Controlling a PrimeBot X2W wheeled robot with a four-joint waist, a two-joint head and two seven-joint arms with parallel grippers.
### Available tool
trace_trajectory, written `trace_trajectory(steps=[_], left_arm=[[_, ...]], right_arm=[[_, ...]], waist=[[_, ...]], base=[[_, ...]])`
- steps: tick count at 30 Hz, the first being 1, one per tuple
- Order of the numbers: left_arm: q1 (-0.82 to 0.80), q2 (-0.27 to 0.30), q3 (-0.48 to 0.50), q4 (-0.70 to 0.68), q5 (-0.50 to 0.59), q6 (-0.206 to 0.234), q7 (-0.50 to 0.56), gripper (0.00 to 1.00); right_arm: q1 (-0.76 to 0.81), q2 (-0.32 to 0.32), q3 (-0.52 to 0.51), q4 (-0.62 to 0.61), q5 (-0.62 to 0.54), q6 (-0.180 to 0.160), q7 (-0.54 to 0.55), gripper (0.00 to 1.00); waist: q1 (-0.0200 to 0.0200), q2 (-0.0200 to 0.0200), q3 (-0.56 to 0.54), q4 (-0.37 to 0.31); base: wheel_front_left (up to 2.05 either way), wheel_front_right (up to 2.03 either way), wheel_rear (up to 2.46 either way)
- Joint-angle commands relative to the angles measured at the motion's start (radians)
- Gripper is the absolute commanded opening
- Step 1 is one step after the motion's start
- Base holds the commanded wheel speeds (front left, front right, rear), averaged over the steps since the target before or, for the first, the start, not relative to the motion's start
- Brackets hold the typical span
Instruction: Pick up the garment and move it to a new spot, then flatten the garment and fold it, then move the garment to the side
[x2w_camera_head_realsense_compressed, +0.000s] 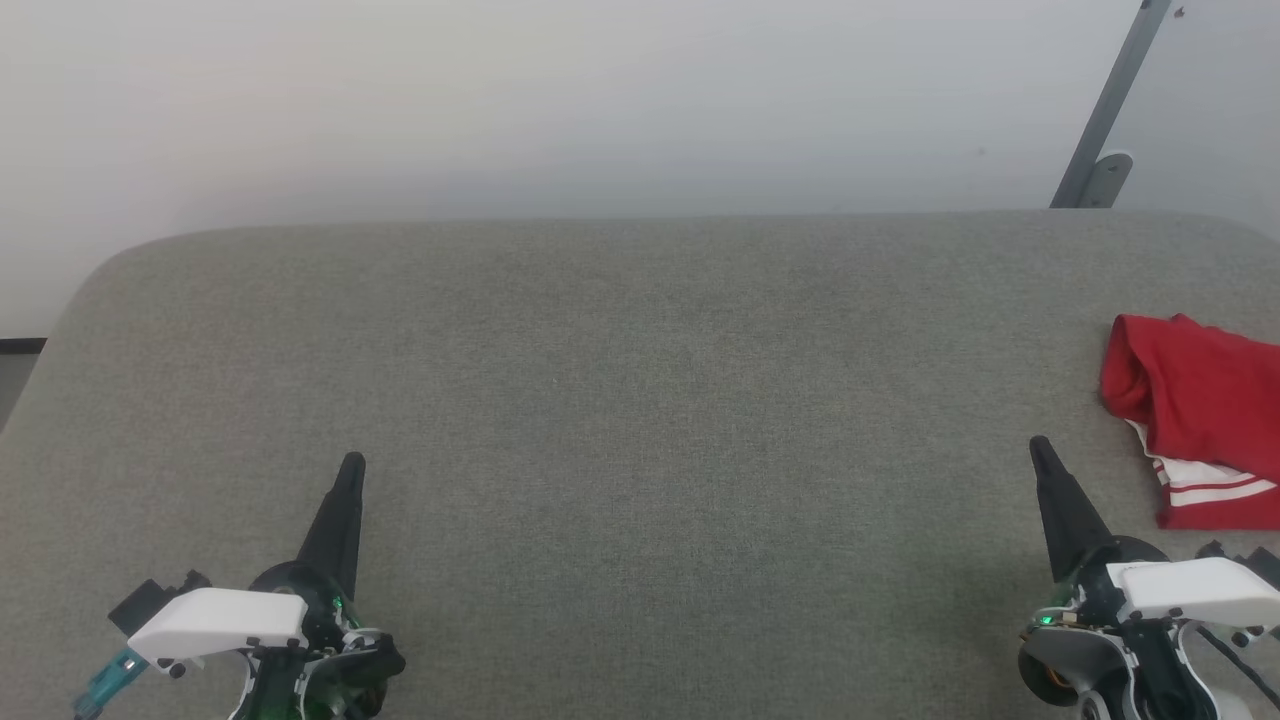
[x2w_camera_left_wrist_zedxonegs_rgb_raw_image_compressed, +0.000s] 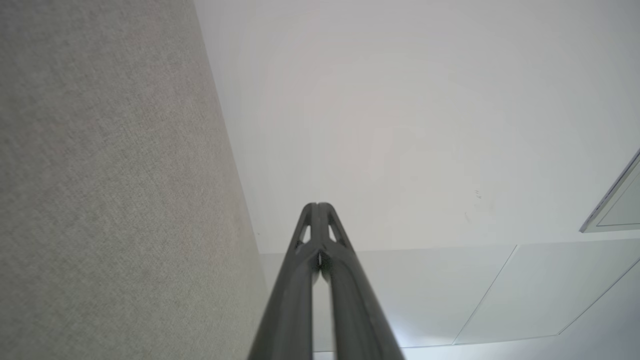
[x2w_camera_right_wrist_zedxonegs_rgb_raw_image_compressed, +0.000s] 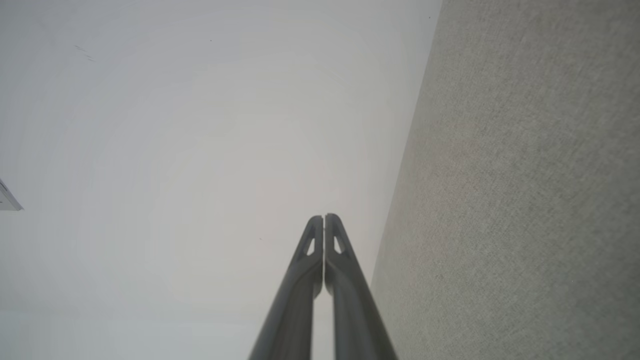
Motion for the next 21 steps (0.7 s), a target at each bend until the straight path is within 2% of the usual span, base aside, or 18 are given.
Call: trace_trajectory(steps=[1, 21], left_arm=[[-0.013, -0.001, 0.003, 0.0, -0.002, -0.003, 0.002, 0.0], [-0.013, -0.001, 0.003, 0.0, -0.003, -0.003, 0.001, 0.0]], right_arm=[[-0.007, 0.003, 0.001, -0.004, 0.004, 0.0, 0.003, 0.0], [-0.006, 0.003, 0.001, -0.004, 0.004, 0.0, 0.003, 0.0]], waist=[[0.0, 0.0, 0.0, 0.0], [0.0, 0.0, 0.0, 0.0]], base=[[0.0, 0.0, 0.0], [0.0, 0.0, 0.0]])
